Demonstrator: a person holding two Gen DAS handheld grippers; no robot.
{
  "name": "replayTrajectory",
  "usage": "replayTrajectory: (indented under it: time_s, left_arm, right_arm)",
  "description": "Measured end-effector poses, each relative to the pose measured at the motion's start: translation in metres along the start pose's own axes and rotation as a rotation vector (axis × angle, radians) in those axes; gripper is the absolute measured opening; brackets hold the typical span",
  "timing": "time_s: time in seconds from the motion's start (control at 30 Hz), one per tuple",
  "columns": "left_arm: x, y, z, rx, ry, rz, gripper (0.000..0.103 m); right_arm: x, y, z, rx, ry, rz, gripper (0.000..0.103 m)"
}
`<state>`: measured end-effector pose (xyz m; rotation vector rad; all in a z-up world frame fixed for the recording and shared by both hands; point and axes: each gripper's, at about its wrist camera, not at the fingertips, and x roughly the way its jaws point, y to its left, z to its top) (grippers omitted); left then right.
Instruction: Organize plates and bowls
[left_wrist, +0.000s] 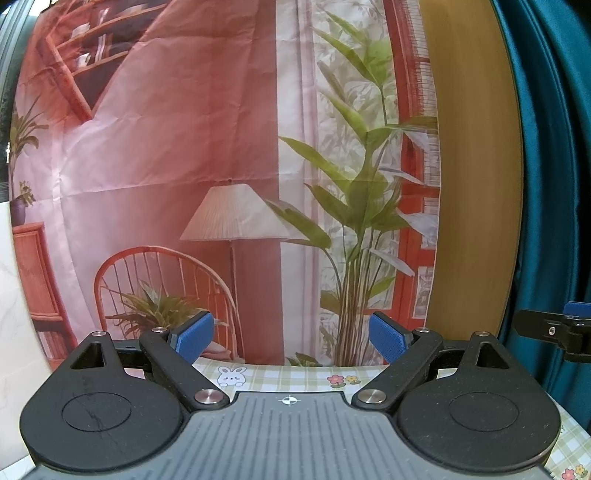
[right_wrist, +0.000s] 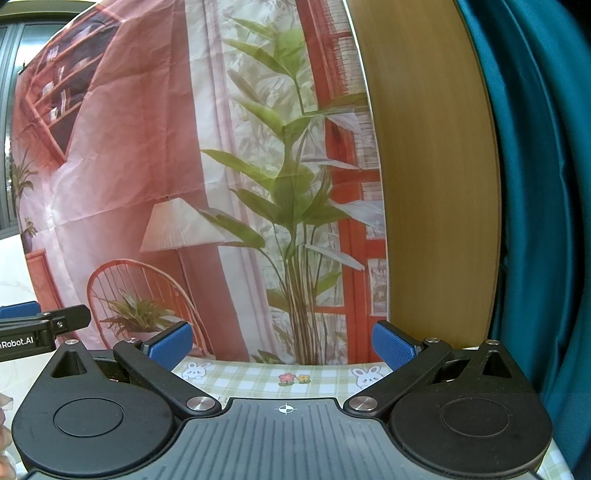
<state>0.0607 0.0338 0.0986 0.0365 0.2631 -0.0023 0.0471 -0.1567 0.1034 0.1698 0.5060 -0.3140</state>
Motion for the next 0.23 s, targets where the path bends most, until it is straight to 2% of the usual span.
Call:
replayTrajectory:
  time_s: [0.23]
  left_arm:
    - [0.0013, 0.0011, -0.0005, -0.007, 0.007, 0.004, 0.092]
  right_arm:
    - [0.0002, 0.0006, 0.0002, -0.001, 0.0, 0.0, 0.103]
